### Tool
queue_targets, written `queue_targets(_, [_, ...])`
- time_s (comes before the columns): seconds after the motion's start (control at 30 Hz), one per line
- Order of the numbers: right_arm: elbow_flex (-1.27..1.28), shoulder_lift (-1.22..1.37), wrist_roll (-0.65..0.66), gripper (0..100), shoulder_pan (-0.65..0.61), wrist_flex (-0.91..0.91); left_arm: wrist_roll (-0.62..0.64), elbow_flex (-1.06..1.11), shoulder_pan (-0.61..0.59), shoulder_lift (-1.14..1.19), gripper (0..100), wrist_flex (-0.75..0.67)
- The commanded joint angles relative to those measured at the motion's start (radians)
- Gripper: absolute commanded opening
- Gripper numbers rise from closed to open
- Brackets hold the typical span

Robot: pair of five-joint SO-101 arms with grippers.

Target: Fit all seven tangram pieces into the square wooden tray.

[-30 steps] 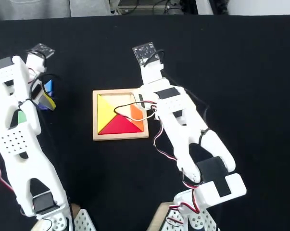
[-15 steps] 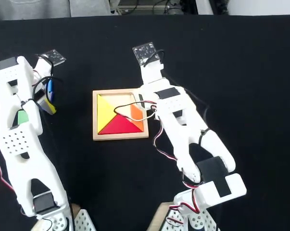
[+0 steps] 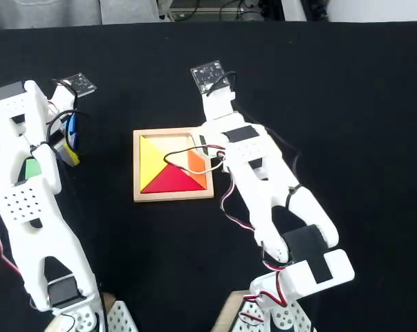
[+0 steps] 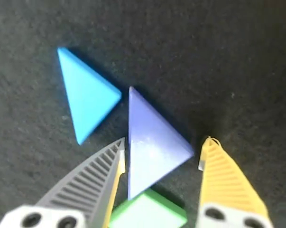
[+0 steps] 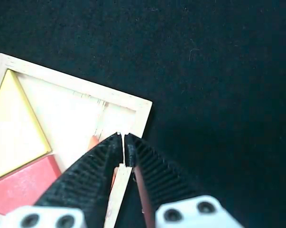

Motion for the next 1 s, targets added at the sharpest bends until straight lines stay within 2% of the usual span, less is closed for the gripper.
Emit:
queue_targets(0.0, [-0.002, -0.053, 0.011, 1.1, 0.018, -0.018, 0.034, -0.105, -0.013, -0.011, 26, 0.137])
queue_targets(0.17, [-0.002, -0.053, 0.011, 1.1, 0.018, -0.018, 0.035, -0.154, -0.013, -0.009, 25, 0.173])
queue_targets(0.37, [-0.002, -0.053, 0.011, 1.1, 0.018, -0.018, 0.032, -0.154, -0.013, -0.008, 16, 0.176])
queue_targets(0.6, [-0.002, -0.053, 0.011, 1.1, 0.018, -0.018, 0.035, -0.154, -0.013, -0.008, 26, 0.18])
queue_targets(0.77, [-0.002, -0.053, 0.011, 1.1, 0.018, -0.018, 0.035, -0.162, 0.005, -0.008, 27, 0.235])
queue_targets(0.87, [-0.002, -0.053, 0.011, 1.1, 0.018, -0.018, 0.035, -0.154, 0.013, -0.006, 26, 0.213])
queue_targets(0.97, [-0.002, -0.053, 0.011, 1.1, 0.018, -0.018, 0.035, -0.136, 0.013, 0.029, 26, 0.127])
